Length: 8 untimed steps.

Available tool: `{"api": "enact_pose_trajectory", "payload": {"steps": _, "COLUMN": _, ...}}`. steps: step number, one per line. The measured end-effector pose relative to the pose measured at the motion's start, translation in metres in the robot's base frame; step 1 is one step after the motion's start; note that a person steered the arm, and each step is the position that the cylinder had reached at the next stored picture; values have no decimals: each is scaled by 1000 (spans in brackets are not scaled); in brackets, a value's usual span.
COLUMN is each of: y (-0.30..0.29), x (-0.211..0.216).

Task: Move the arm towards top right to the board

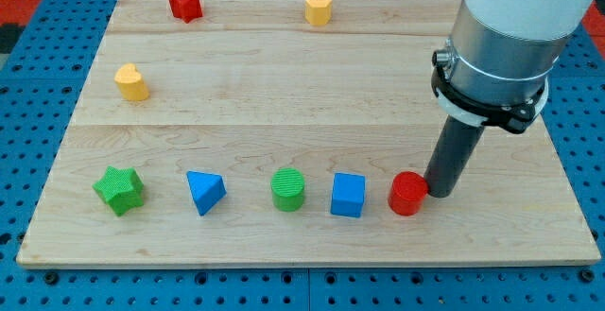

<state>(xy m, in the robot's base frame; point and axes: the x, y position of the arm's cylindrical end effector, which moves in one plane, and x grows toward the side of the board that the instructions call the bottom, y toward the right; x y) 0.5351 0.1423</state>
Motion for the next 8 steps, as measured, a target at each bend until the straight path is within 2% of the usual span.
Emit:
{"api": "enact_pose_trajectory", "payload": {"steps": 3, "y": 7, "x": 17}}
{"api": "enact_pose_trajectory", "payload": {"steps": 4, "y": 60, "x": -29}}
{"api": "enact_pose_trajectory", "payload": {"steps": 5, "y": 75, "x": -65}}
{"api": "enact_pose_trajectory", "payload": {"steps": 6, "y": 75, "x": -102}}
{"api": "enact_pose_trajectory", "payload": {"steps": 8, "y": 75, "x": -207}}
